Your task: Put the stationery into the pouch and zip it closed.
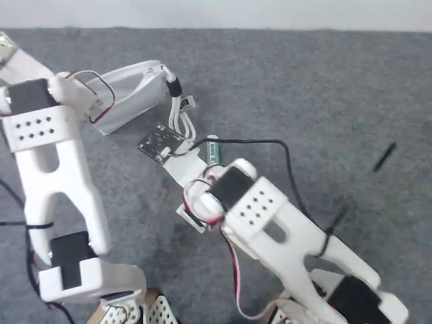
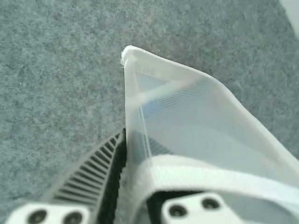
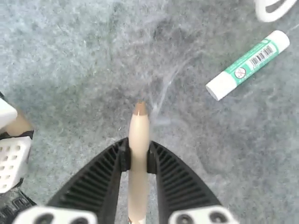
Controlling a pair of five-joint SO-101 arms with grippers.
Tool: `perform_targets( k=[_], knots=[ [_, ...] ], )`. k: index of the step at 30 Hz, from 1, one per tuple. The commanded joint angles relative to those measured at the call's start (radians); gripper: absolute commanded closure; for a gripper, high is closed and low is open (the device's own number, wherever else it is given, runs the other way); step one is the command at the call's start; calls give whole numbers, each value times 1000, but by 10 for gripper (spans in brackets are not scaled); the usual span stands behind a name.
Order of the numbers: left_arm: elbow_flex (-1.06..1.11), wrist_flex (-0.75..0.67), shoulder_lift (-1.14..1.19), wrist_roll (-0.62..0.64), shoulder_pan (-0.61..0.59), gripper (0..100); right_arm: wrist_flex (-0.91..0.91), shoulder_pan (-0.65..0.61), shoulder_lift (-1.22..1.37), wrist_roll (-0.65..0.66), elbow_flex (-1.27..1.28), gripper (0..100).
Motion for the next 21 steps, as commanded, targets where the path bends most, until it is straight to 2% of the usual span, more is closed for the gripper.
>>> perform_targets(
  k=[1,5,10,13,21],
  knots=[
    [-4,5,-29,6,11,991,-8,-10,-165,-18,5,992],
    [-4,6,-29,6,11,991,-41,-7,-334,-18,68,992],
    [-5,40,-31,0,48,991,-205,-10,-509,-18,230,992],
    [-5,40,-31,-49,77,991,-292,-10,-598,-20,307,992],
    [-4,52,-31,-57,87,991,-463,-4,-766,-218,351,992]
  ],
)
